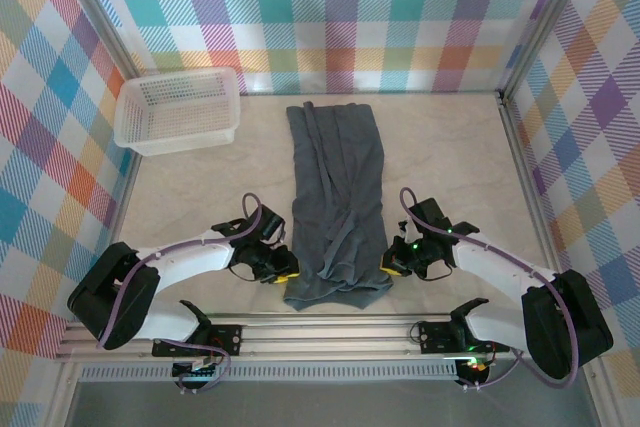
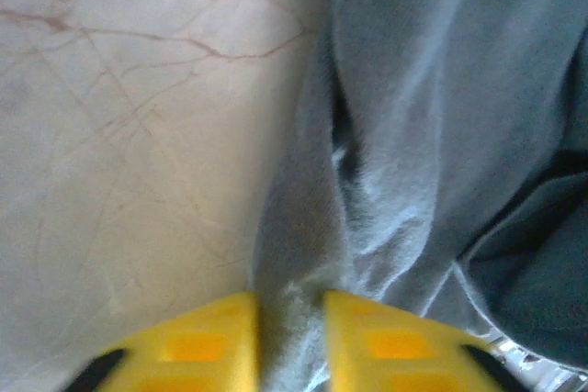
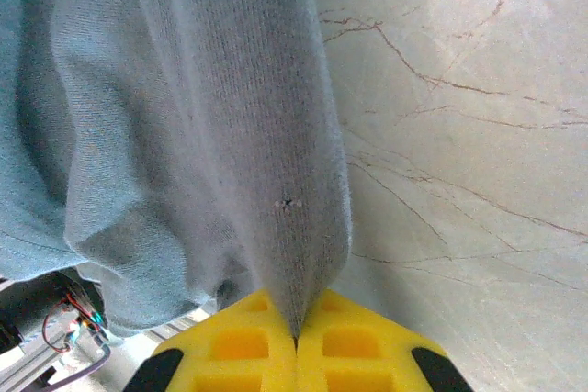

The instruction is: Fold the inside-out t-shirt

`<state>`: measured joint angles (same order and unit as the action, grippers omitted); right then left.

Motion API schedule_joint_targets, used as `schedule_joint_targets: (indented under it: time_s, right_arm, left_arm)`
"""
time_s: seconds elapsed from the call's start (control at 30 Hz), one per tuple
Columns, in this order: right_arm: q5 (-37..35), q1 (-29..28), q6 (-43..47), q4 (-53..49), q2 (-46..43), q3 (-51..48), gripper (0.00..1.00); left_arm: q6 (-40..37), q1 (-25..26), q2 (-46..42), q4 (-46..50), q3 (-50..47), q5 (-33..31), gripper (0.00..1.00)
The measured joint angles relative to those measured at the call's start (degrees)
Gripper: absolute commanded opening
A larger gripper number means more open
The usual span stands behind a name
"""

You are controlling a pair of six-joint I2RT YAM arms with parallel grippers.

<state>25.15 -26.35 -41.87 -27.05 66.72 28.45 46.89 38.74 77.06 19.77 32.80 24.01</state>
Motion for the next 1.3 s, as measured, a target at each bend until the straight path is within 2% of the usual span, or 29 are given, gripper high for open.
schedule_joint_targets:
  time_s: [0.07, 0.27, 0.4, 0.57, 0.67, 0.83, 0.97, 1.1, 1.3]
  right_arm:
    - [-0.04, 0.0, -0.24, -0.02, 0.0, 0.0, 0.0]
    - [-0.46, 0.0, -1.05, -0.92, -1.07, -0.2, 0.0]
    - [-0.44, -0.59, -1.79, -3.54, -6.93, -2.38, 0.0]
    - [-0.39, -1.18, -3.93, -11.93, -18.71, -3.52, 0.0]
    - [-0.48, -1.18, -4.92, -15.47, -20.24, -0.46, 0.0]
    - [-2.86, -0.76, -5.2, -17.05, -11.26, 11.96, 0.0]
    - [-5.22, 3.08, -2.56, -15.34, -1.16, 24.22, 0.0]
    - [-6.25, 7.58, 1.75, -12.37, 10.8, 36.5, 0.0]
    - [-6.51, 11.82, 5.7, -8.28, 26.58, 51.23, 0.0]
  left_arm:
    - [0.15, 0.17, -0.31, -0.81, -0.17, -0.02, 0.0]
    - [1.81, 0.96, -6.27, -1.36, -4.28, -0.15, 0.0]
    - [4.07, 2.6, -13.86, 1.38, -6.73, -0.98, 0.0]
    - [8.98, 5.86, -25.24, 5.03, -7.5, -2.51, 0.0]
    - [10.58, 5.86, -28.28, 7.02, -6.12, -4.87, 0.0]
    - [9.18, 3.17, -24.0, 10.29, 4.55, -8.63, 0.0]
    - [5.75, -4.79, -18.51, 9.81, 14.25, -9.62, 0.0]
    - [0.57, -12.5, -8.09, 7.65, 23.08, -9.75, 0.0]
    - [-3.32, -17.75, 10.25, 1.07, 35.82, -9.46, 0.0]
